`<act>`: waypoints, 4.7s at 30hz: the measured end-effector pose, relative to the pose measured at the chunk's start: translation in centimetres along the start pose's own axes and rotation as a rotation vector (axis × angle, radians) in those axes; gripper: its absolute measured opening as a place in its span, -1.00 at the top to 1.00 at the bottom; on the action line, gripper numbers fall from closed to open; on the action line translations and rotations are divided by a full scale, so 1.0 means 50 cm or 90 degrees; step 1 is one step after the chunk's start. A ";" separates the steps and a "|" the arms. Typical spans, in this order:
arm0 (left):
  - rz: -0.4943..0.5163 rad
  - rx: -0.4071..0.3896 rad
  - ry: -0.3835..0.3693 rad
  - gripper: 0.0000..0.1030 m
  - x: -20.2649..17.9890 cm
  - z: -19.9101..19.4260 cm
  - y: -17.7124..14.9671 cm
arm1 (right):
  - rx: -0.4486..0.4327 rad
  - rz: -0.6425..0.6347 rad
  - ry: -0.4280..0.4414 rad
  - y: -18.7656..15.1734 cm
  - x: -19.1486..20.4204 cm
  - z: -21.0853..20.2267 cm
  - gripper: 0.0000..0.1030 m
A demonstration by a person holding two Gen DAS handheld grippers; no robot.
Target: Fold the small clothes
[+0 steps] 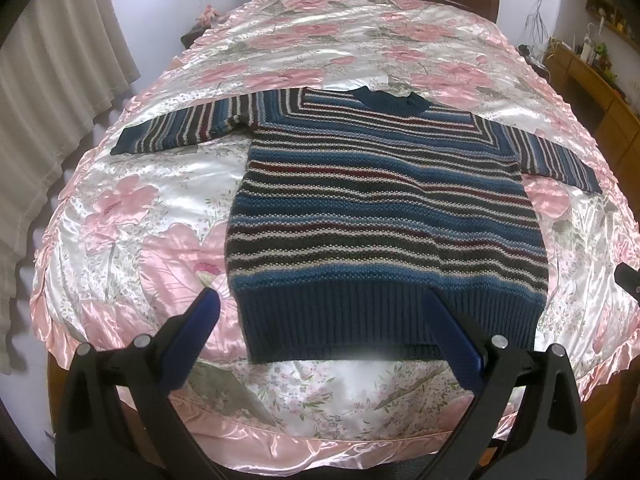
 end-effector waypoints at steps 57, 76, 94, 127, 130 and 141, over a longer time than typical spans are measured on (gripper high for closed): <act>0.034 0.036 -0.033 -0.95 -0.536 0.342 0.512 | 0.044 0.280 0.117 0.600 -0.809 0.419 0.70; -0.023 0.049 -0.005 -0.95 -0.342 0.359 0.547 | 0.010 0.069 0.045 0.665 -0.454 0.354 0.70; -0.006 0.074 -0.040 -0.95 -0.339 0.396 0.569 | 0.092 -0.142 0.187 0.561 -0.040 0.448 0.06; -0.049 0.005 -0.193 0.90 -0.460 0.373 0.610 | 0.012 -0.023 0.160 0.452 -0.291 0.350 -0.05; -0.055 -0.027 -0.165 0.90 -0.380 0.355 0.642 | 0.016 -0.027 0.172 0.457 -0.276 0.351 -0.05; -0.073 -0.008 -0.069 0.90 -0.193 0.426 0.670 | 0.083 -0.009 0.256 0.505 -0.181 0.434 -0.06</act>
Point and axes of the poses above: each gripper's, at about its wrist camera, not at the fingertips, and z roughly the way its jaws point, x to its left, y to its top, the point moved 7 cm from there along z, roughly the way its jaws point, and after that the axes turned 14 degrees about x, right-handed, at the moved point
